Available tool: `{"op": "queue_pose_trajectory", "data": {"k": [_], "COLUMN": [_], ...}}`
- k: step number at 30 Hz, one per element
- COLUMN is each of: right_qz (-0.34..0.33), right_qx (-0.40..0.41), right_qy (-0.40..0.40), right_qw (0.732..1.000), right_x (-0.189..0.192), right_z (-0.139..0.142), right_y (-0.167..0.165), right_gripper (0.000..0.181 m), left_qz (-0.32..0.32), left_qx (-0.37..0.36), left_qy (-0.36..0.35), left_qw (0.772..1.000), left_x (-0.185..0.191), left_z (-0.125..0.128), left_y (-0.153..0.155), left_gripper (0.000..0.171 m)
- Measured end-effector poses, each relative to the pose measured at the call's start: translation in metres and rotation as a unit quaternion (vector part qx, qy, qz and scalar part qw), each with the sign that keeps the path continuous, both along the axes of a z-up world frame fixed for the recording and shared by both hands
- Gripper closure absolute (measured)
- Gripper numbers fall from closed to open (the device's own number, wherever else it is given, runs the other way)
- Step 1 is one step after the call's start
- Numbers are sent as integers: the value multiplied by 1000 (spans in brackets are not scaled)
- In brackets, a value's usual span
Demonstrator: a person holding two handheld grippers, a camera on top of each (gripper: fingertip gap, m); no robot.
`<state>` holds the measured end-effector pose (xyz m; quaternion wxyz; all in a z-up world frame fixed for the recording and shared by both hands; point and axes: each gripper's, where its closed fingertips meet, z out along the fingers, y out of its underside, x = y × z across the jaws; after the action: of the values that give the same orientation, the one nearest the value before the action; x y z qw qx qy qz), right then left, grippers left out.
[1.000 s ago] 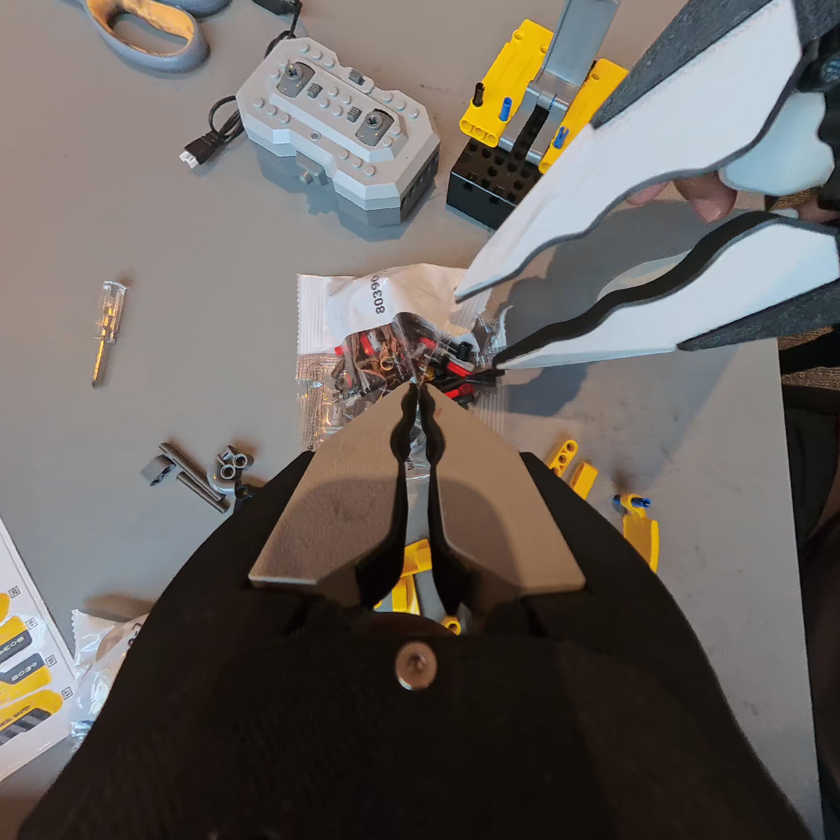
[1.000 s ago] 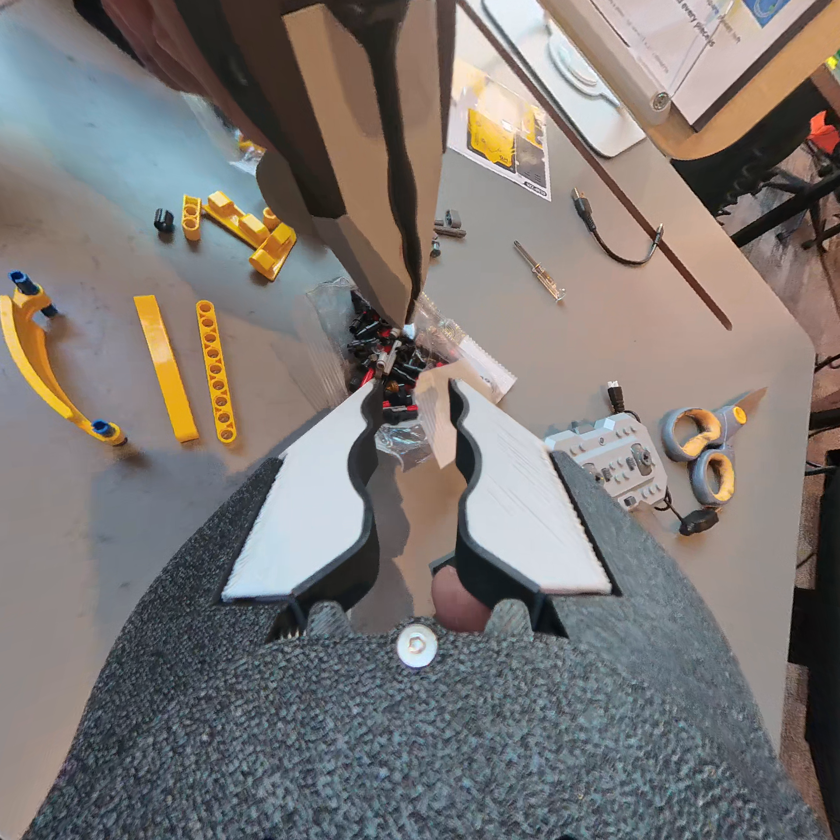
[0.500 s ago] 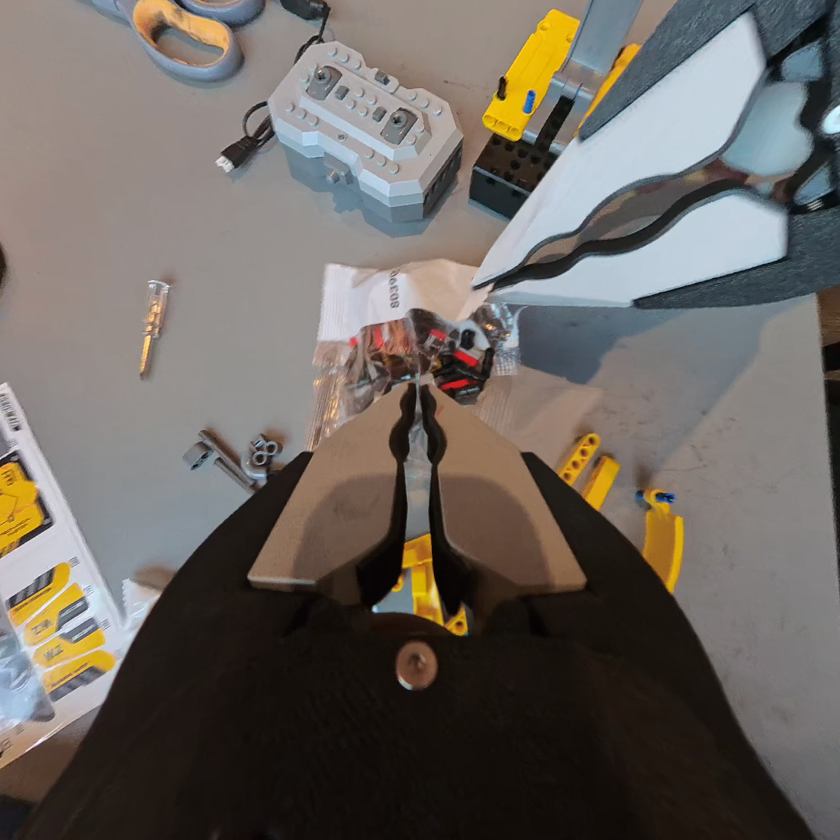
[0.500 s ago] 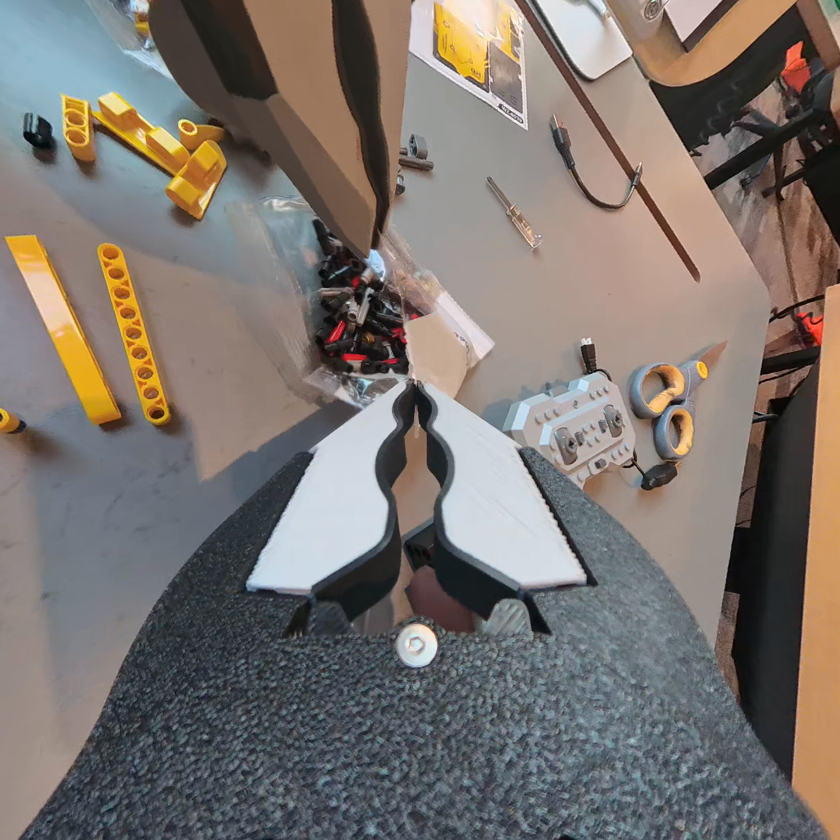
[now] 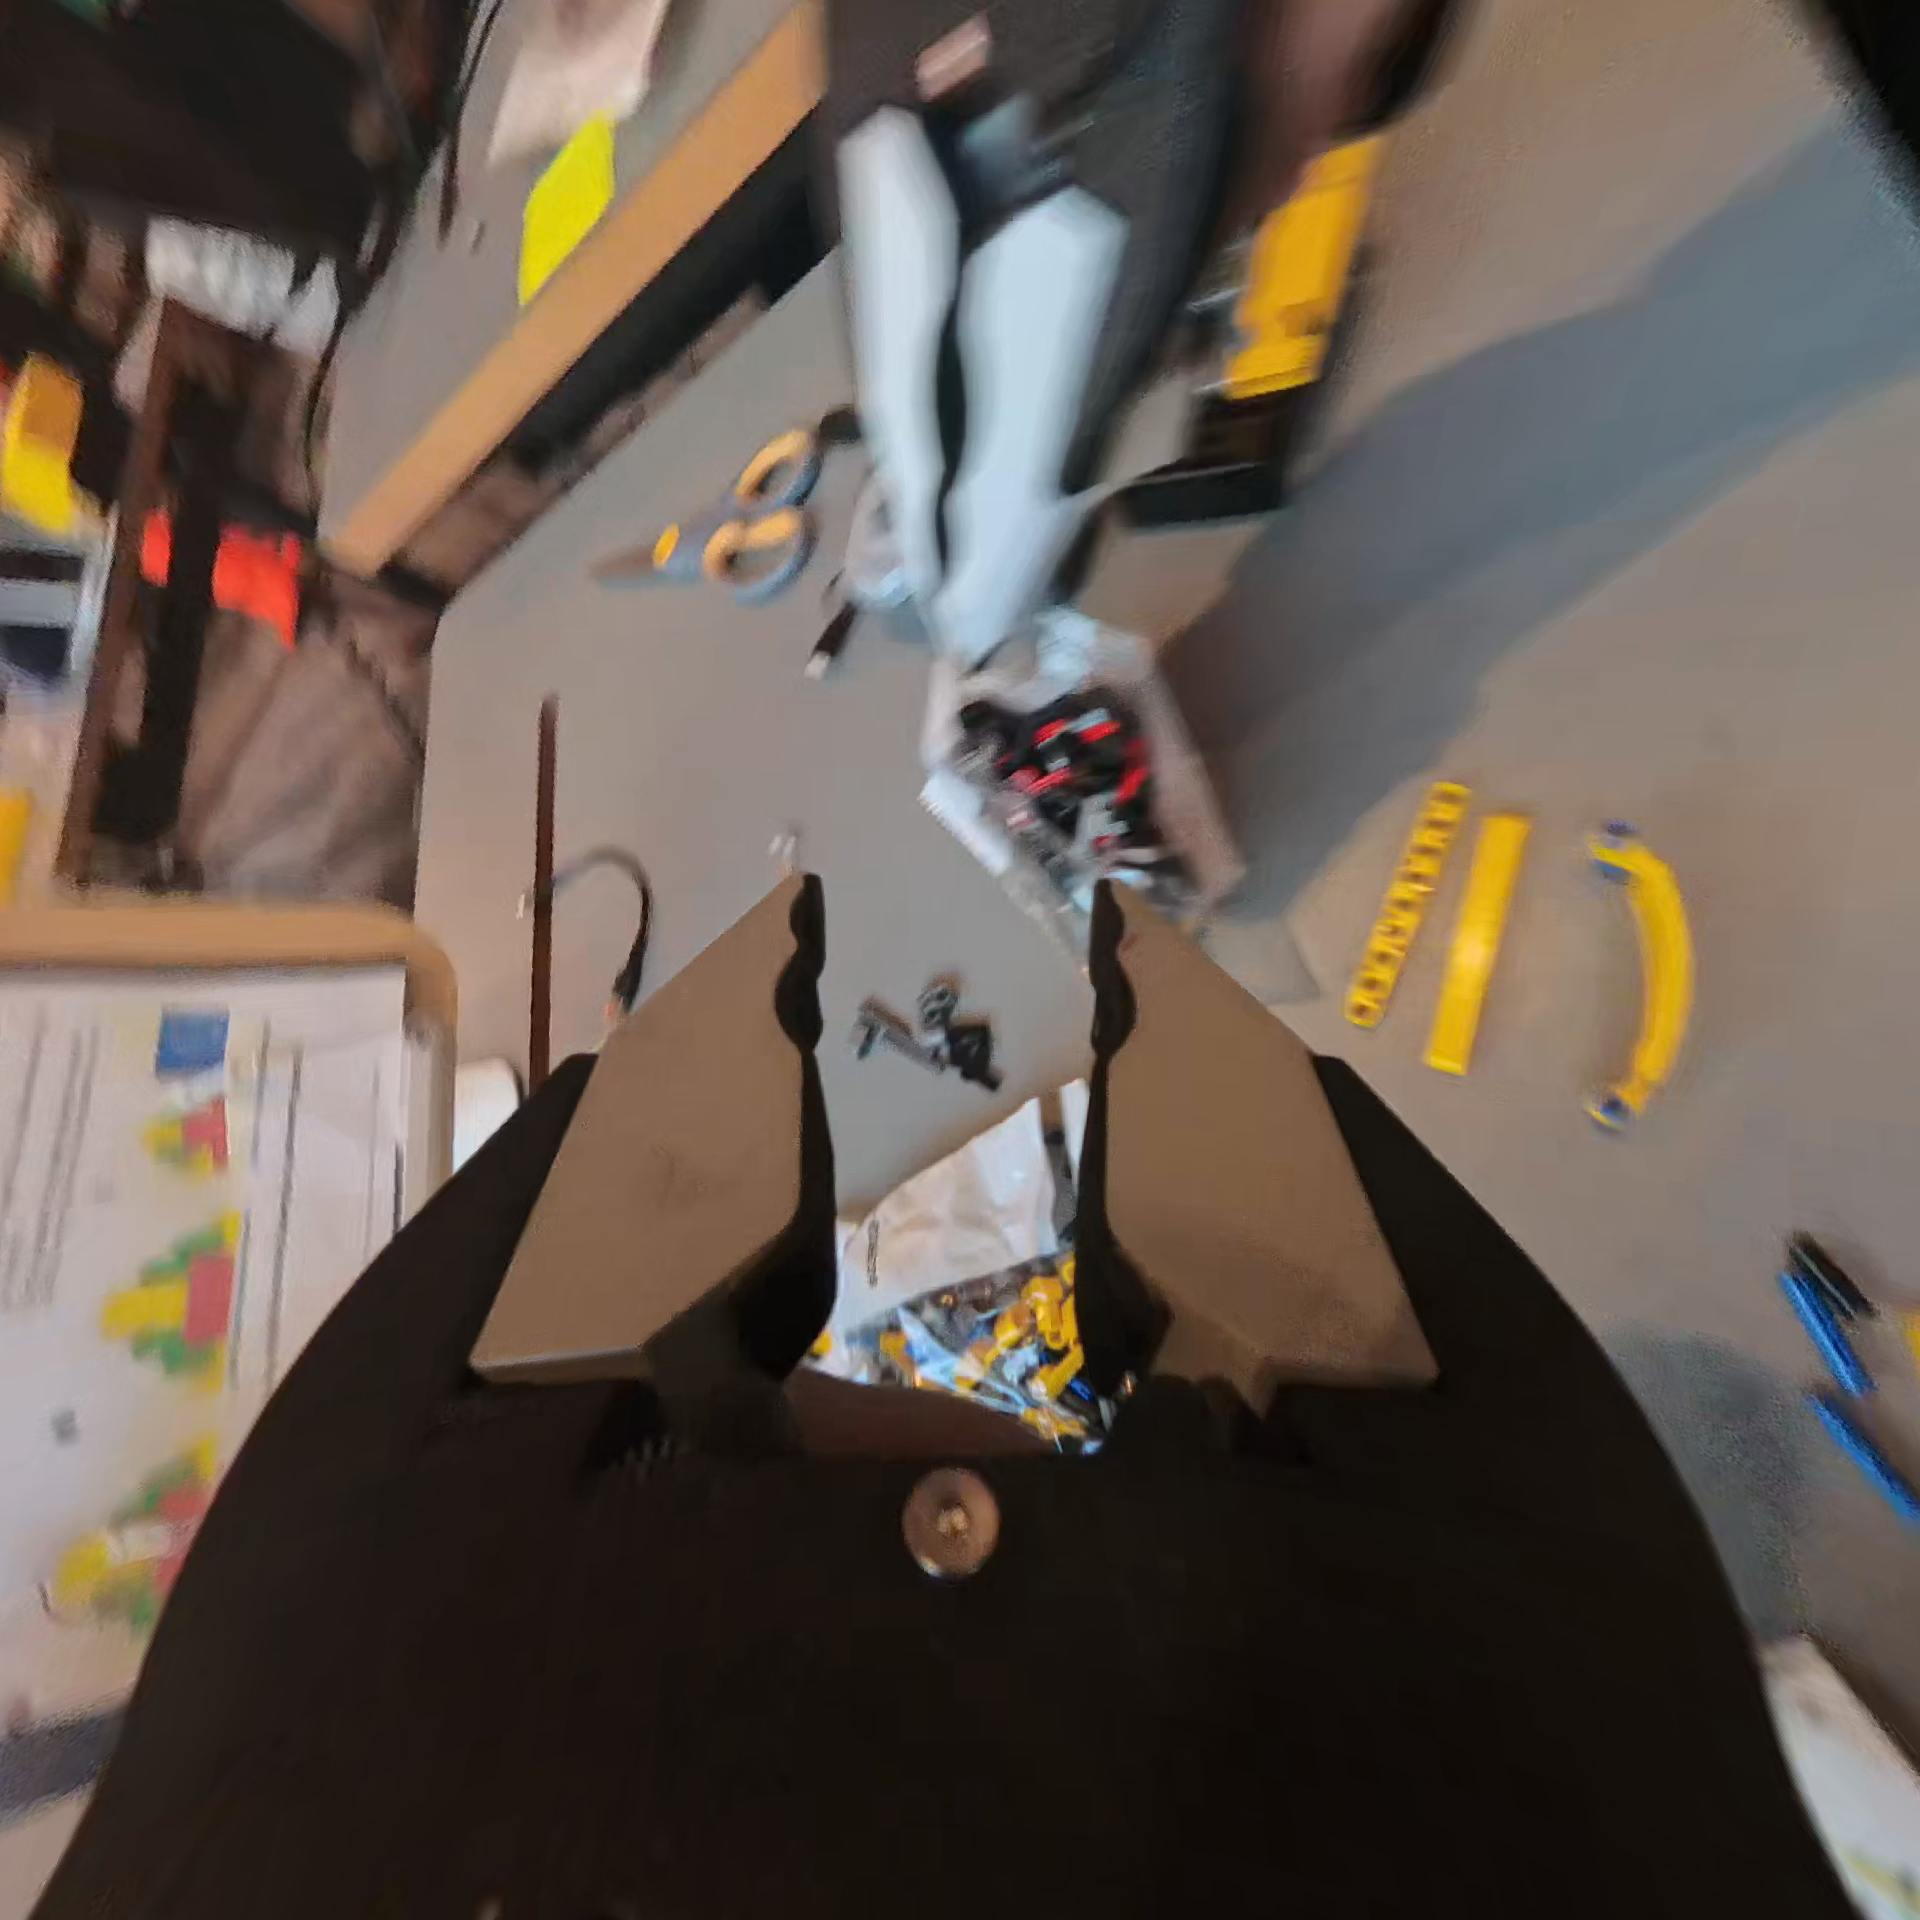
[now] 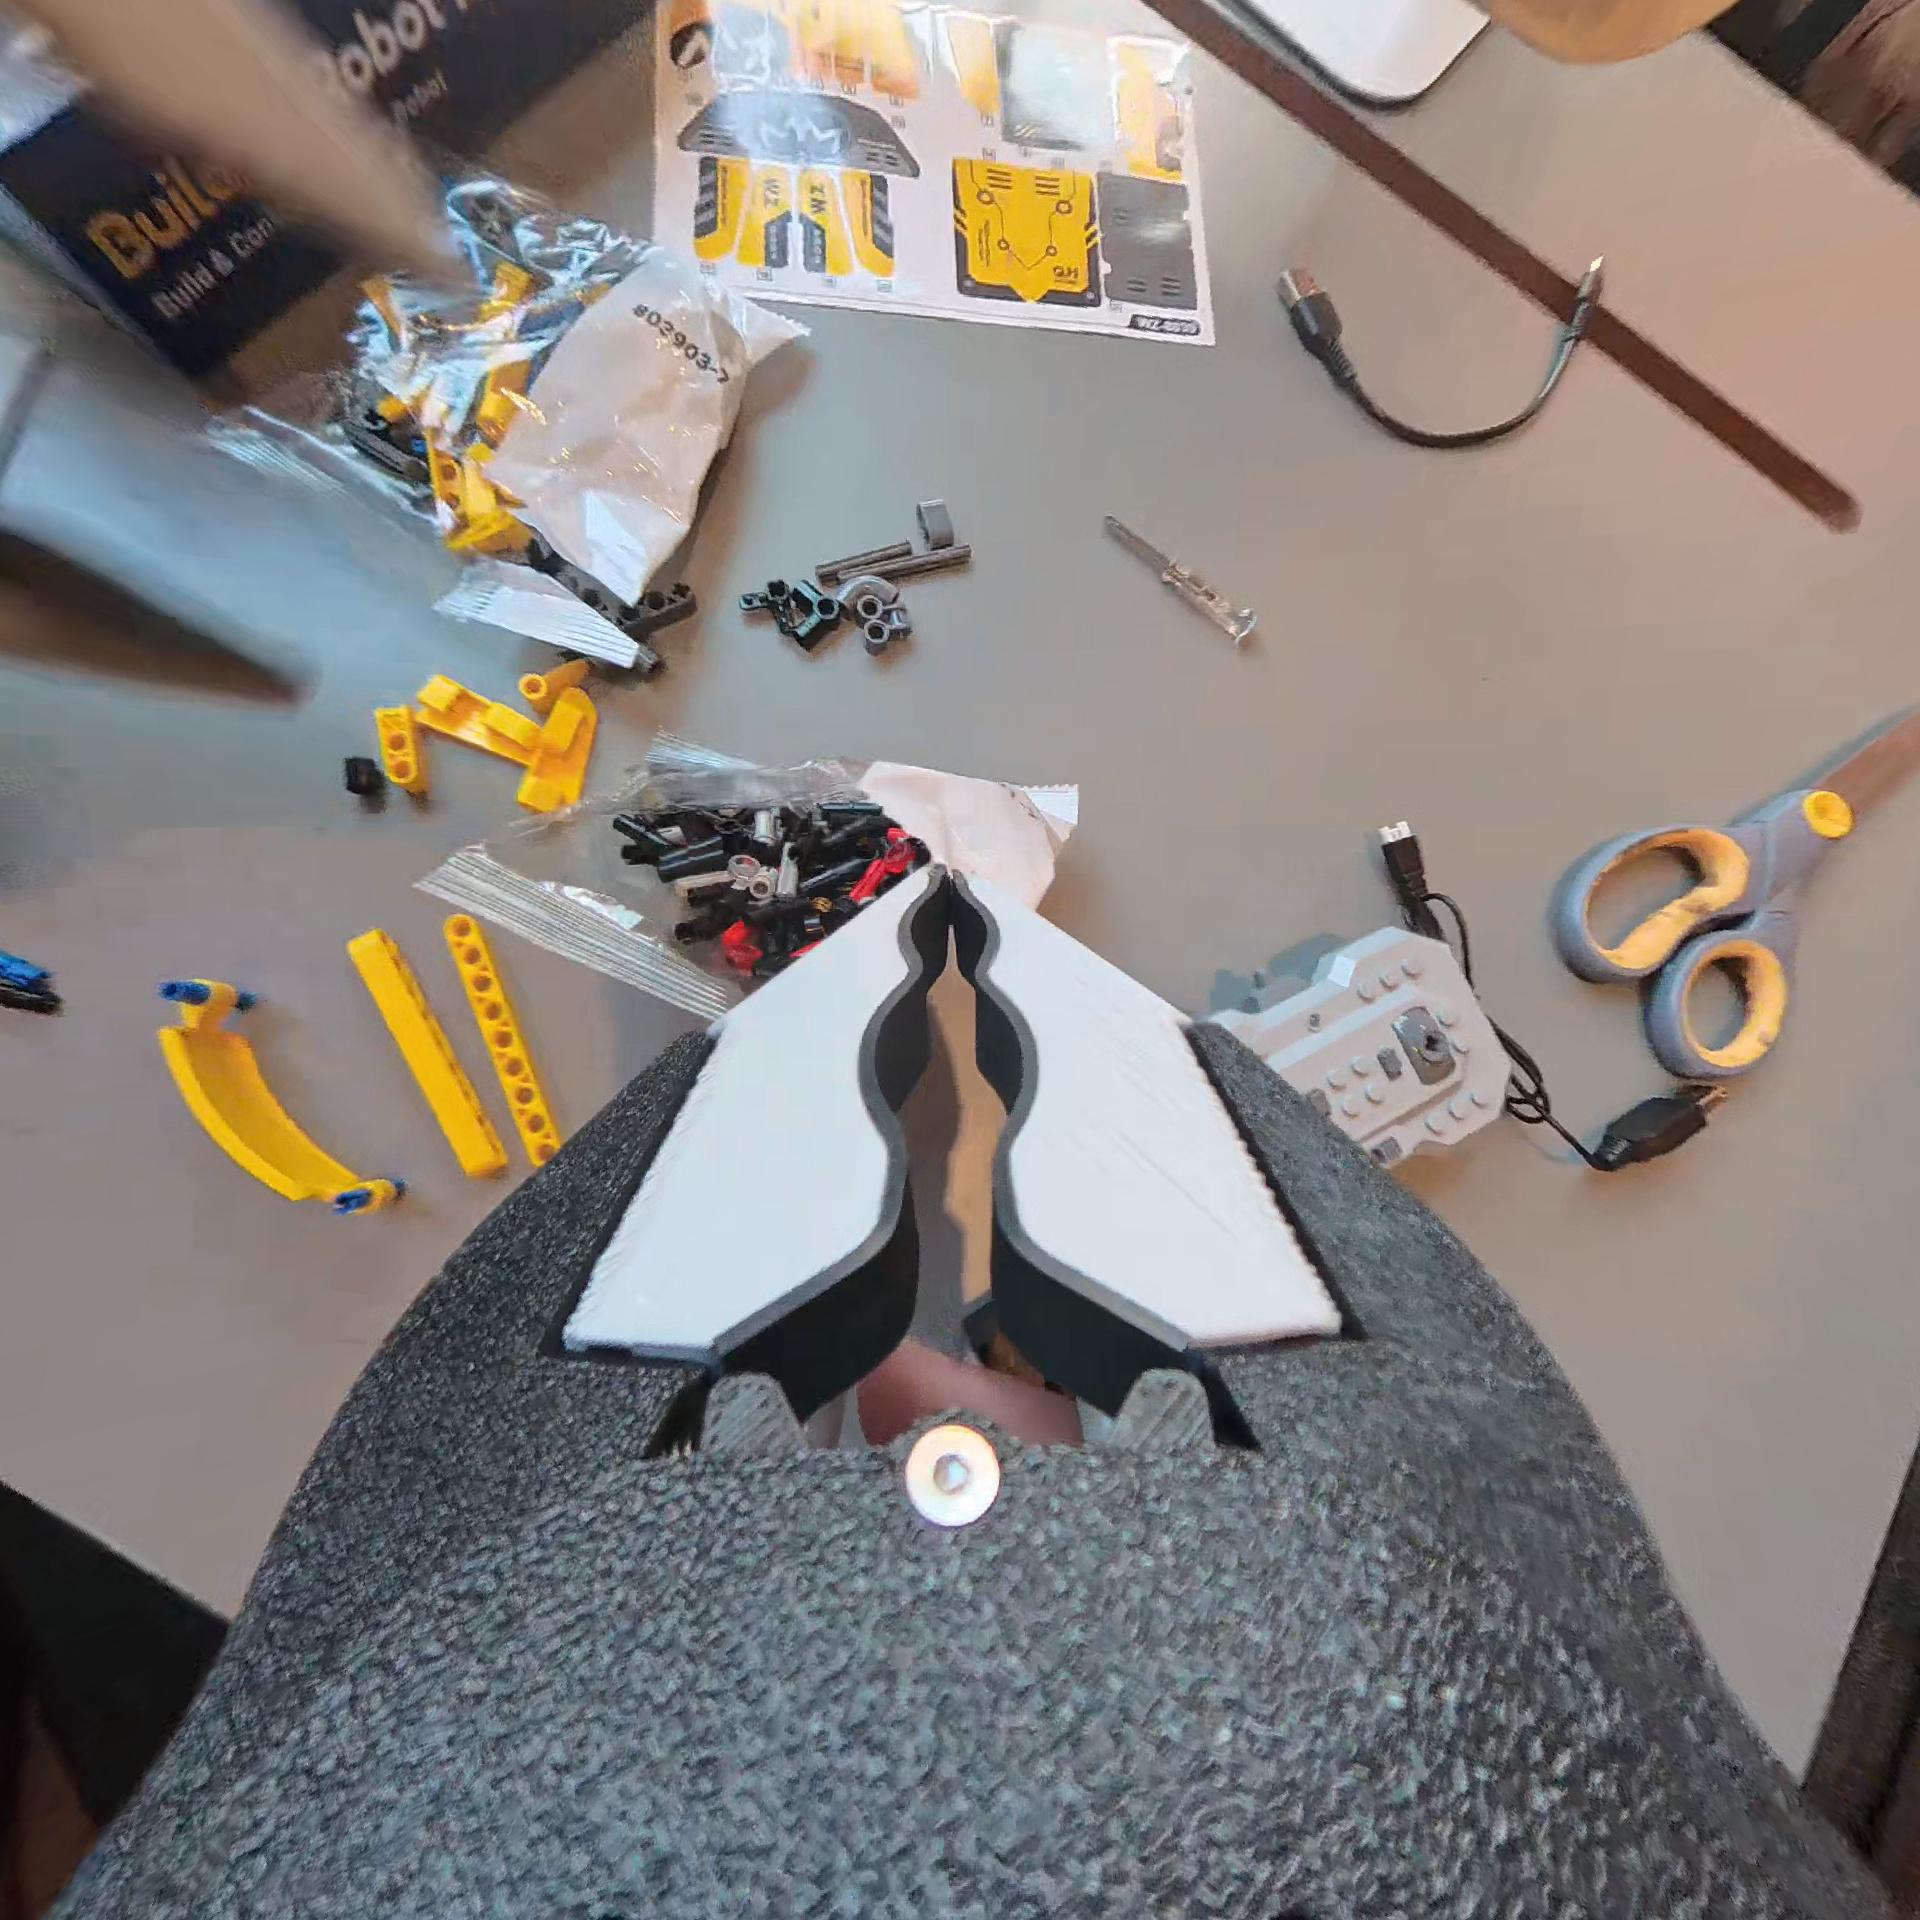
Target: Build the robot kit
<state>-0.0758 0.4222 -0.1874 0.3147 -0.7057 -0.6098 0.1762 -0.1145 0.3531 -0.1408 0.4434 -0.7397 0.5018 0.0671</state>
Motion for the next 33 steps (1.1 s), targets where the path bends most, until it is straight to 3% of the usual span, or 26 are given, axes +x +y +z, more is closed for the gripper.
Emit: {"op": "queue_pose_trajectory", "data": {"k": [2,3,6,12,15,16,20,25,27,30,33], "right_qz": [-2,-1,6,5,3,3,29,93,128,187,224], "right_qx": [-14,-22,-40,-59,-66,-65,-66,-71,-50,-10,52], "right_qy": [-10,-15,-29,-34,-34,-33,-3,113,170,215,210], "right_qw": [1000,1000,999,998,997,997,997,987,976,958,950], "right_x": [-7,-10,-16,-13,-10,-9,-8,-10,-11,-8,-5], "right_z": [2,2,1,-2,-3,-2,8,55,78,98,106], "right_y": [-2,-4,-11,-14,-11,-10,-14,-26,-31,-47,-61], "right_gripper": [181,181,181,181,181,181,174,152,138,140,139], "left_qz": [-89,-99,-84,-37,-37,-35,-46,-59,-66,-89,-98], "left_qx": [21,30,-11,-33,-30,-28,-26,-36,-28,-21,-22], "left_qy": [14,14,28,159,179,177,72,-83,-108,-127,-126], "left_qw": [996,995,996,986,983,983,996,994,991,988,987], "left_x": [22,28,34,8,2,0,5,-1,-3,0,2], "left_z": [0,0,-19,-65,-72,-71,-47,-7,7,20,24], "left_y": [-23,-24,-18,1,5,6,5,-3,-9,-19,-26], "left_gripper": [132,135,132,136,171,171,171,171,171,171,171]}}
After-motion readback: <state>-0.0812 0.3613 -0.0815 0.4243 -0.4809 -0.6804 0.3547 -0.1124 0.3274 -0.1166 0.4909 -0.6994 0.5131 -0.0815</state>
